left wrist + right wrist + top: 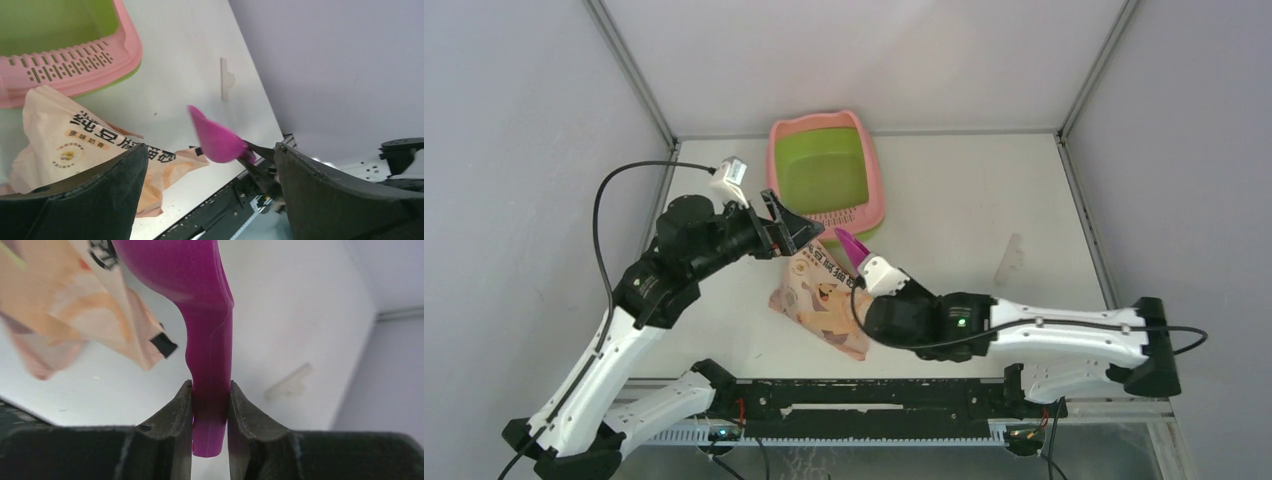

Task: Fill the litter box with clean litter
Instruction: Pick up the spatula from the center of the board.

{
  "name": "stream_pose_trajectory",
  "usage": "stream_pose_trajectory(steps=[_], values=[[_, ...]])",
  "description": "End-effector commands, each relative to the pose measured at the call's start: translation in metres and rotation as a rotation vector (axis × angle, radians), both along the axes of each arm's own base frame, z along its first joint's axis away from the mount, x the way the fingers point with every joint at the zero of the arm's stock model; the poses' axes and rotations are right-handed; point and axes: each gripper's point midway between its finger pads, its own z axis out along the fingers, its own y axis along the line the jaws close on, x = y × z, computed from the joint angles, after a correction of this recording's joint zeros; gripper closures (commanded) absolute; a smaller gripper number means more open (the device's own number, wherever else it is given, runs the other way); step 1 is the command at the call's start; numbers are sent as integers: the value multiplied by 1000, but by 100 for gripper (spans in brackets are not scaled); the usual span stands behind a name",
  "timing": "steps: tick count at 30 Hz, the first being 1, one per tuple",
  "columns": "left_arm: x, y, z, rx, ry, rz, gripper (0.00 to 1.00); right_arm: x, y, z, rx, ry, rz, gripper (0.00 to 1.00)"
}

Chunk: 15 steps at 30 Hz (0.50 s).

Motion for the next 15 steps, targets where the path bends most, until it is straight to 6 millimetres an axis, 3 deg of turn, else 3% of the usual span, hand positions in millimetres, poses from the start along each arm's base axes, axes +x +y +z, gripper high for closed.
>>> stream_pose_trajectory(steps=[1,5,9,15], values=[[-15,2,33,-106,-4,-5,0,20,-20,28,-162,-228,-121,100],[-8,4,10,-60,74,38,0,23,-10,36,-186,-314,-127,100],[-3,-6,-15,-48,183,35,0,23,-1,48,-206,-401,-119,100],[2,-20,-20,-61,236,14,0,17,11,62,-238,-508,-110,100]])
